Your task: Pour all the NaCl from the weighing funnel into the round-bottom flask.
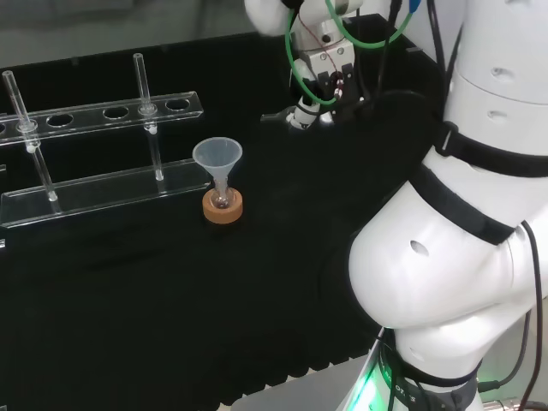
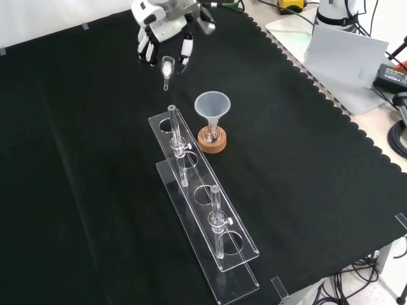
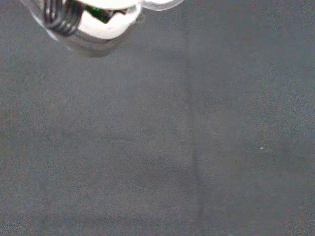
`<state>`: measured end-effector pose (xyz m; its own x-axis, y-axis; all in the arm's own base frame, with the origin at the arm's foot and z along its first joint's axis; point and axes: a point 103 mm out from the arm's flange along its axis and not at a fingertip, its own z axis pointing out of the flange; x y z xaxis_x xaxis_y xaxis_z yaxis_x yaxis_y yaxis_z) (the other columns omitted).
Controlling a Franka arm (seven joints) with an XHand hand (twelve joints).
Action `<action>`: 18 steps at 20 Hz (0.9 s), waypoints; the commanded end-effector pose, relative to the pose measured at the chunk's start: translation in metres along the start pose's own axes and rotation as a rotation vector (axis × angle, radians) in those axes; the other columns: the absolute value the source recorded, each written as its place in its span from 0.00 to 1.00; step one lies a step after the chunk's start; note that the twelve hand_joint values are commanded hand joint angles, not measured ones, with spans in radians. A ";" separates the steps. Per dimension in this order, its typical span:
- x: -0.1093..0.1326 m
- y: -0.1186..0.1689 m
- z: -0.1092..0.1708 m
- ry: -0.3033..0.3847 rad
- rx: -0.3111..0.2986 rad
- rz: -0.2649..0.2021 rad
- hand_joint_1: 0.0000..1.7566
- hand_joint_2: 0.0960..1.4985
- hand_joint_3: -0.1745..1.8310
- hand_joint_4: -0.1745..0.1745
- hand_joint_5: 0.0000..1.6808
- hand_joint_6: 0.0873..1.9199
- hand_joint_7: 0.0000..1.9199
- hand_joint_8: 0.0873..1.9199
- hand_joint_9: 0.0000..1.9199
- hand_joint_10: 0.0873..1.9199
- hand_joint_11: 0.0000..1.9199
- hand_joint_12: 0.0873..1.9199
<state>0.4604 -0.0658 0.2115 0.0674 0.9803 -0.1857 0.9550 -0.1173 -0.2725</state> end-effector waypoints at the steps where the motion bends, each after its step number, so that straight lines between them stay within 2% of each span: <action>1: -0.009 -0.028 -0.014 -0.026 -0.001 0.022 0.61 0.45 0.42 1.00 0.66 0.47 0.32 0.30 0.52 0.15 0.43 0.55; 10: -0.008 -0.049 -0.032 -0.041 -0.013 0.023 0.61 0.45 0.42 1.00 0.67 0.47 0.32 0.30 0.52 0.15 0.43 0.54; 18: 0.014 -0.075 -0.051 -0.068 -0.017 0.012 0.61 0.45 0.42 1.00 0.67 0.46 0.32 0.30 0.52 0.15 0.43 0.54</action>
<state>0.4173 -0.0517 0.2688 0.0728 0.9682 -0.2392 0.9603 -0.1329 -0.2453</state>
